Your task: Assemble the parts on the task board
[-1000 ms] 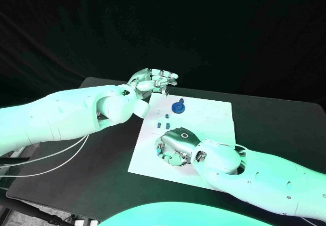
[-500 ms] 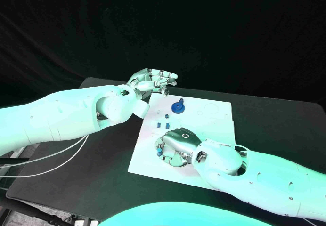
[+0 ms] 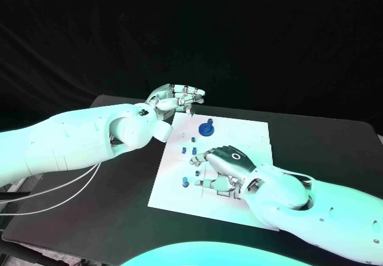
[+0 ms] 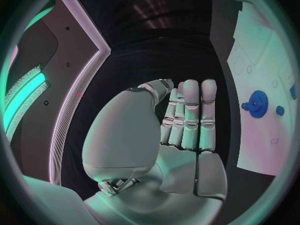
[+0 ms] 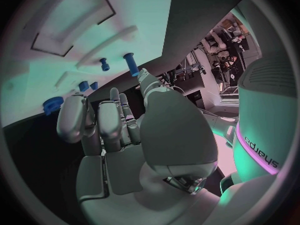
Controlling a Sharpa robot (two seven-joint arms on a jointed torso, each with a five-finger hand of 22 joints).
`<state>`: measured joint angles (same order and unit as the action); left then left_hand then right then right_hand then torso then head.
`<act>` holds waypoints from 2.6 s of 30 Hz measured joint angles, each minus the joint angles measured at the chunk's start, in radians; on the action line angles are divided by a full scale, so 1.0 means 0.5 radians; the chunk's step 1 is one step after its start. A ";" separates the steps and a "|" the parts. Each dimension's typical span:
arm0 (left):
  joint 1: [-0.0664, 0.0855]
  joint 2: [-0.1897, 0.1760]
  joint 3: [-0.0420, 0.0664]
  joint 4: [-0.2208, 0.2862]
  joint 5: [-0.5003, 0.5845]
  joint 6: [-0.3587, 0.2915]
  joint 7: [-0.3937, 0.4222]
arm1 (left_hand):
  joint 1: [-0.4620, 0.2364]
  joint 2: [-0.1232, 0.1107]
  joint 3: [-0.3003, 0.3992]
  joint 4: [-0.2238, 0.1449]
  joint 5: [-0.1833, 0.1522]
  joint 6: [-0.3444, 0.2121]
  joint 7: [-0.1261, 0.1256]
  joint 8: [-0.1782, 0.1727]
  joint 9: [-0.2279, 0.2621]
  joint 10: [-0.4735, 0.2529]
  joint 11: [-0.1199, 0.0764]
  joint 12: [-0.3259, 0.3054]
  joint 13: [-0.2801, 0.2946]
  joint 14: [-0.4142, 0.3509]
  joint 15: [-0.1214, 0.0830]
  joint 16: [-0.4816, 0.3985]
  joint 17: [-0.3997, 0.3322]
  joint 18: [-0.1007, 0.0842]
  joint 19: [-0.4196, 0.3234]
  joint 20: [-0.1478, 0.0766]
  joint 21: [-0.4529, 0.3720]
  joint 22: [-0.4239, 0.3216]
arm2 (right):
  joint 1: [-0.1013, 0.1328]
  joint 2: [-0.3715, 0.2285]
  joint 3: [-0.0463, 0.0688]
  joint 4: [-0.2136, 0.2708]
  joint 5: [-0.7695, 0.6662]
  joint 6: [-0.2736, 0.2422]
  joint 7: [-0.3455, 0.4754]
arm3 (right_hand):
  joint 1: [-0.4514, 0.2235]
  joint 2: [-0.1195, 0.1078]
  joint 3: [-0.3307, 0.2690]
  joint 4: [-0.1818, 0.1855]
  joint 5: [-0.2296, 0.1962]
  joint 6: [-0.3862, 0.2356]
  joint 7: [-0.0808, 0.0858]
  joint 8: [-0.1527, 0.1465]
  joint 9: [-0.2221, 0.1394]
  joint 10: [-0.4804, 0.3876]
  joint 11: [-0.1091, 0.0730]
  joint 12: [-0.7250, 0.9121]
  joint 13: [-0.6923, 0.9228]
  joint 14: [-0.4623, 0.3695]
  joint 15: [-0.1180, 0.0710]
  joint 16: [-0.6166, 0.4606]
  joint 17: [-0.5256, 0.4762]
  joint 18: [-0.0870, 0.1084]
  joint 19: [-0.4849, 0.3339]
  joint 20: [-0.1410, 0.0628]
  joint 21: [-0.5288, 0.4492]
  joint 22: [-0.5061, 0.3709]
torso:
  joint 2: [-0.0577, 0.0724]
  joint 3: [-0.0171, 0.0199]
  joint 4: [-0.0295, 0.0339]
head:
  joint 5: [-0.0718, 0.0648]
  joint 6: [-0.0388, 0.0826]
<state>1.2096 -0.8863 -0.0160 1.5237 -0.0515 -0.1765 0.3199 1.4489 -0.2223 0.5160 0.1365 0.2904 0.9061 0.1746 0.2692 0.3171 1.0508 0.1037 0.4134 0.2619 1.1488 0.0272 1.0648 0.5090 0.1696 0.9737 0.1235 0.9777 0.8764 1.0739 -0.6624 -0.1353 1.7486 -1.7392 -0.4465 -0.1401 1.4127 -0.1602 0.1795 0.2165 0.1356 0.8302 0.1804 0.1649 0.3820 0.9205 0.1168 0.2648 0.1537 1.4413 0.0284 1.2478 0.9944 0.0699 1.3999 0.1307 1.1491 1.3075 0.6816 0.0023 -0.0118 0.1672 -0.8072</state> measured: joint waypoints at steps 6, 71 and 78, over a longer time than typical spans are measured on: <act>0.000 -0.001 -0.012 -0.005 0.000 0.000 0.000 | 0.000 0.000 0.000 0.000 0.000 0.000 0.000 0.000 0.000 0.000 0.000 0.000 0.000 0.000 0.000 0.000 0.000 0.000 0.000 0.000 0.000 0.000 | 0.116 -0.291 0.012 0.126 0.248 -0.090 0.026 | 0.050 0.041 0.143 0.087 0.000 0.196 -0.042 0.070 0.013 0.388 -0.066 0.149 0.024 0.048 -0.048 0.090 0.145 0.000 0.115 -0.048 0.275 0.000 | -0.007 -0.0004 -0.008 | -0.057 0.025; -0.002 -0.049 -0.032 0.018 0.005 0.002 -0.002 | -0.008 0.008 0.000 0.000 0.000 0.000 0.000 0.000 0.000 -0.007 -0.007 0.015 0.004 0.000 0.000 0.000 -0.001 0.000 0.000 0.000 -0.013 -0.005 | -0.142 -0.606 -0.028 0.219 0.665 -0.028 -0.734 | -0.422 0.086 -0.304 0.154 0.139 0.233 -0.160 0.372 0.509 1.000 -0.198 2.208 2.309 0.054 -0.161 0.531 0.627 -0.112 0.133 -0.146 0.833 0.000 | -0.037 -0.0098 -0.035 | -0.305 0.003; -0.002 -0.052 -0.032 0.020 0.005 0.002 -0.003 | -0.008 0.008 0.000 0.000 0.000 0.000 0.000 0.000 0.000 -0.007 -0.007 0.015 0.004 0.000 0.000 0.000 -0.001 0.000 0.000 0.000 -0.013 -0.005 | -0.156 -0.579 -0.023 0.212 0.641 -0.044 -0.735 | -0.373 0.135 -0.310 0.149 0.198 0.238 -0.164 0.383 0.519 1.000 -0.198 2.219 2.308 0.054 -0.161 0.531 0.626 -0.112 0.133 -0.146 0.833 0.000 | -0.038 -0.0096 -0.035 | -0.300 0.002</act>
<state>1.2086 -0.9124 -0.0322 1.5338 -0.0490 -0.1752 0.3184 1.4448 -0.2183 0.5160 0.1365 0.2904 0.9061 0.1746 0.2691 0.3172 1.0472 0.1001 0.4211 0.2640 1.1488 0.0271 1.0648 0.5084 0.1696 0.9737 0.1235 0.9711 0.8737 0.9960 -0.9517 -0.1466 1.8544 -1.4186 -0.4685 -0.5076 1.2261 -0.0926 0.0246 0.2910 0.2346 0.9490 0.0984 0.3564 0.6416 1.4206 0.0176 1.3744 1.3079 1.4685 -0.0520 1.5132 1.3076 0.0141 1.4662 0.0576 1.5656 1.3075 0.6625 -0.0025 -0.0290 0.0174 -0.8059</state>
